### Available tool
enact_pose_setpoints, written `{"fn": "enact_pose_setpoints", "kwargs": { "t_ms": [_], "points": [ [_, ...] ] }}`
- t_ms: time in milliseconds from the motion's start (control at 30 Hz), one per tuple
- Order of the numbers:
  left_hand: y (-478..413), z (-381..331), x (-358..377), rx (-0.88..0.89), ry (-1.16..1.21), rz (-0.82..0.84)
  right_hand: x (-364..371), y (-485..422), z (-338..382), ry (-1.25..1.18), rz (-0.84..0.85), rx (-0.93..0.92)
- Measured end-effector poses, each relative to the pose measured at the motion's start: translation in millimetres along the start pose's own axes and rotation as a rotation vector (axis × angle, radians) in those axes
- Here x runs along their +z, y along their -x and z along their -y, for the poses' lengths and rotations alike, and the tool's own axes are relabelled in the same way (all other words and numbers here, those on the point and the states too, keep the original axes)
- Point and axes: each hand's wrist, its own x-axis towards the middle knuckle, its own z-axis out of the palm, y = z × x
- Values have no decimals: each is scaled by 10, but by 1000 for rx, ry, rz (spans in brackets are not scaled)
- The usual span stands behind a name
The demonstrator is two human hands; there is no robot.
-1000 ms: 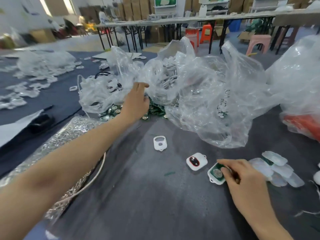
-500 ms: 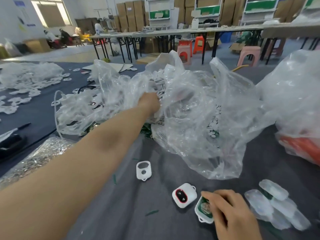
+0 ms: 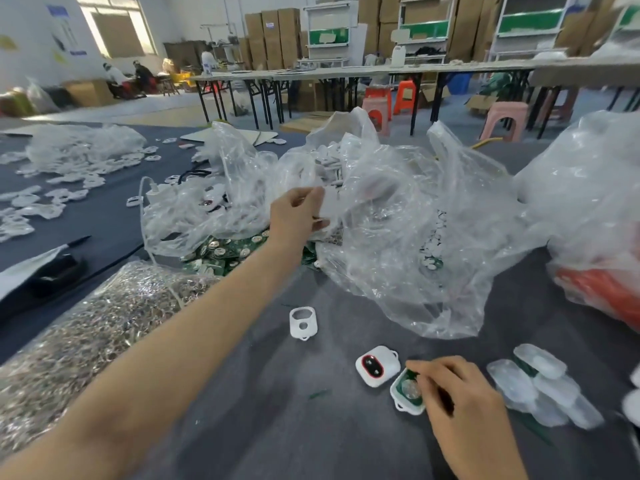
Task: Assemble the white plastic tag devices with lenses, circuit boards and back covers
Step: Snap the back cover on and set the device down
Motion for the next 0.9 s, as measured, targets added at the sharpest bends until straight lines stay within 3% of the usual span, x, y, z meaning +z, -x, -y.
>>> {"fn": "enact_pose_setpoints", "kwargs": {
  "t_ms": [133,267,333,433,900],
  "points": [
    [1110,231,-101,-17,-5,117,-163,4,69,-290,17,236],
    [1795,443,-7,-133,9,450,-363,-16,121,-520,-29,395],
    [1926,469,57,-153,68,541,-435,-14,169,-700,-2,448],
    [2033,502,114,-194,172,536,-514,-12,212,-845,16,451],
    [2034,643,94,-147,150,551,-490,-16,190,-841,82,375]
  ]
}}
